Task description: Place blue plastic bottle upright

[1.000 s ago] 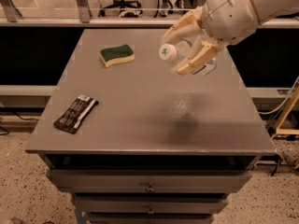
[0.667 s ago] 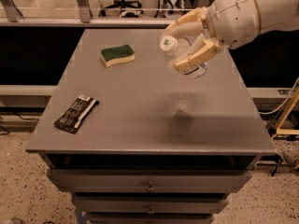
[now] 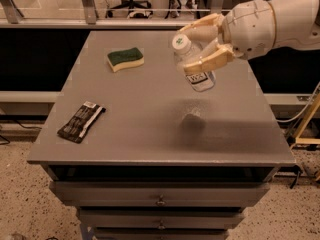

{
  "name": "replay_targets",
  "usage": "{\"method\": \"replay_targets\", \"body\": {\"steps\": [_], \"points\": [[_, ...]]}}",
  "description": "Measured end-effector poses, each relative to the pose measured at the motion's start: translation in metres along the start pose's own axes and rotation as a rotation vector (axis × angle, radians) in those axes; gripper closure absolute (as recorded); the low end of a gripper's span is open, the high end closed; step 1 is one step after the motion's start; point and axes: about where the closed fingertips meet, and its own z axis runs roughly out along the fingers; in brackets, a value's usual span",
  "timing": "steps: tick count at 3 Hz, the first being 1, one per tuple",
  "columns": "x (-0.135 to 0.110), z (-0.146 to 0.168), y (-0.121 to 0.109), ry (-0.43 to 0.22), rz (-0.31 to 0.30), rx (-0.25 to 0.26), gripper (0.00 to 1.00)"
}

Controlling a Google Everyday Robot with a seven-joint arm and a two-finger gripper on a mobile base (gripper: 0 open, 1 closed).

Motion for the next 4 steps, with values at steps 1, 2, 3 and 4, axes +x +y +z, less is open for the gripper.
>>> {"method": "replay_targets", "body": {"steps": [1, 2, 3, 4], "points": [[0.0104, -0.0016, 0.0016, -0.066, 0.118, 0.084, 1.00], [0.0070, -0.0041, -0.0016, -0.128, 0.212, 0.149, 1.00], [0.0037, -0.0046, -0.0036, -0.216, 0.299, 0.192, 1.00], [0.0095, -0.0044, -0.0011, -0.267, 0.387, 0.207, 1.00]]}}
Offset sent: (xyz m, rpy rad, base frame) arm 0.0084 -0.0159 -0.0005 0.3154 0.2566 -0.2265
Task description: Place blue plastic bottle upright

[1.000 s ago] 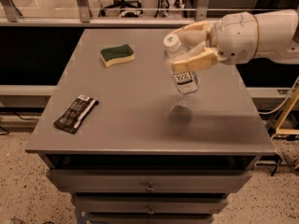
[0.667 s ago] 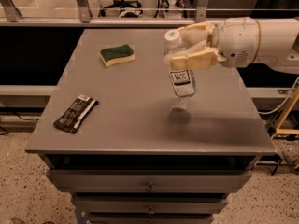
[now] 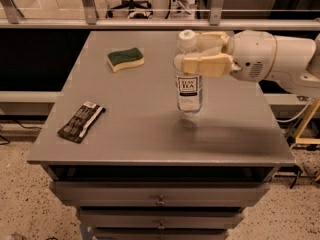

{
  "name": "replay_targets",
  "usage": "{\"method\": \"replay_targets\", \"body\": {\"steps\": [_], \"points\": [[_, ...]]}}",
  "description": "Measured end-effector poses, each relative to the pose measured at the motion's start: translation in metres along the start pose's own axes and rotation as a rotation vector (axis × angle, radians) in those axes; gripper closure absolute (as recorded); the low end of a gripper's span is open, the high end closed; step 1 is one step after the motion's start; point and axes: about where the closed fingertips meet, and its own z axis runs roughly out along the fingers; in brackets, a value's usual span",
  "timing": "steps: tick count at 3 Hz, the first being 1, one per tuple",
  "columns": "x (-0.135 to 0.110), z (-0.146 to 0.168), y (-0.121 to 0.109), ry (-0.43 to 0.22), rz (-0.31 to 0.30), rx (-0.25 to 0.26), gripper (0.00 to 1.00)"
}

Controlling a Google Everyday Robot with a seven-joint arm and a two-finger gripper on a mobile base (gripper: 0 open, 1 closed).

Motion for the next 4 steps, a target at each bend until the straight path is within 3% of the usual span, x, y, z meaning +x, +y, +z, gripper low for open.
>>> {"method": "replay_targets", "body": {"steps": [1, 2, 4], "points": [[0.013, -0.005, 0.000, -0.015, 0.096, 0.009, 1.00], [0.023, -0.011, 0.000, -0.033, 0.147, 0.035, 0.82], [0.031, -0.017, -0.001, -0.081, 0.172, 0.052, 0.35]]}}
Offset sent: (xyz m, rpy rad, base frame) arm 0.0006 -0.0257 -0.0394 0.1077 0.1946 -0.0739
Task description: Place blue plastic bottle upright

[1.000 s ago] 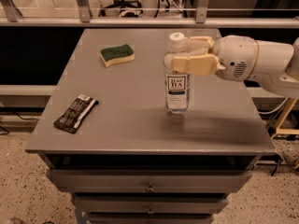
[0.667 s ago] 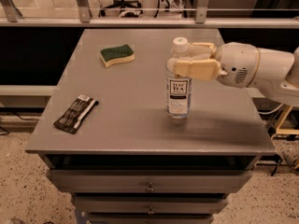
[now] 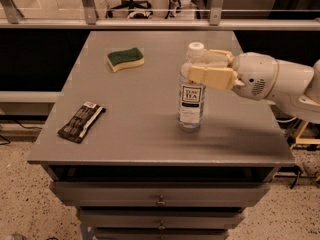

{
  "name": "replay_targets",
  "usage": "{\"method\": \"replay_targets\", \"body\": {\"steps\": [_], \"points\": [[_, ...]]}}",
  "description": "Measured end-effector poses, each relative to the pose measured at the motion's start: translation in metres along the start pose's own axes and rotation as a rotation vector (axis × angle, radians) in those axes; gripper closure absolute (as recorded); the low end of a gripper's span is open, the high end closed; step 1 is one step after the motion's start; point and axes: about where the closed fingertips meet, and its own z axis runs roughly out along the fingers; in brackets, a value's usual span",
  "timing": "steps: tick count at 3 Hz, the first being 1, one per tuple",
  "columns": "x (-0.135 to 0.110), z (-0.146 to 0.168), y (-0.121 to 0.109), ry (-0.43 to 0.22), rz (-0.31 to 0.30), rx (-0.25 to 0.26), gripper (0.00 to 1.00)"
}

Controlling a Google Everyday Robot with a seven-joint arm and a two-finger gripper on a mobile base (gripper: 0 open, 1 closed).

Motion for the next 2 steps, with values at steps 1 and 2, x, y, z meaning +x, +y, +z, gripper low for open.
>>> {"method": "replay_targets", "body": {"steps": [1, 2], "points": [[0.0029, -0.0013, -0.0006, -0.008, 0.000, -0.003, 0.12], [0.0037, -0.0047, -0.0012, -0.012, -0.018, -0.007, 0.00]]}}
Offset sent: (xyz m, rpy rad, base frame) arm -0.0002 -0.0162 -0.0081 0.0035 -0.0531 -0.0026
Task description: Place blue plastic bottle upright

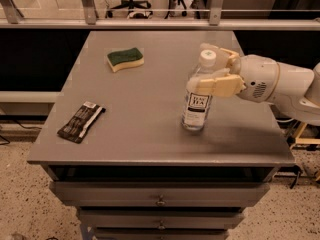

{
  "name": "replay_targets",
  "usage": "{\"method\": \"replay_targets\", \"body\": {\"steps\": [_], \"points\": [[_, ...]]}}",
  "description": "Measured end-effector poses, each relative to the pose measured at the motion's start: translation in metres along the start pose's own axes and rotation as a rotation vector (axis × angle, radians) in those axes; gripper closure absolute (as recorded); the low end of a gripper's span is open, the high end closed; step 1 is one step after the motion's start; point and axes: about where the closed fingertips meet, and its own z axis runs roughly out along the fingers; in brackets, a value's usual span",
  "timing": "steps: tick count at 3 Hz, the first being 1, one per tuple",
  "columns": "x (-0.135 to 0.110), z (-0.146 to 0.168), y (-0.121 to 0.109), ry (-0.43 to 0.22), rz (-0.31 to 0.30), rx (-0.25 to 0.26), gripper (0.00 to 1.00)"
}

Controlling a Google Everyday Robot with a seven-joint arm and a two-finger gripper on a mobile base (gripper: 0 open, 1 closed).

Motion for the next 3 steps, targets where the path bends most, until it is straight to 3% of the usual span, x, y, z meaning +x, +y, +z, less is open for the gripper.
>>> {"method": "replay_targets", "body": {"steps": [1, 2, 3], "points": [[-0.006, -0.006, 0.001, 0.070, -0.054, -0.034, 0.00], [-0.014, -0.020, 0.005, 0.275, -0.129, -0.065, 0.00], [-0.013, -0.052, 0.007, 0.505, -0.260, -0.079, 0.00]]}}
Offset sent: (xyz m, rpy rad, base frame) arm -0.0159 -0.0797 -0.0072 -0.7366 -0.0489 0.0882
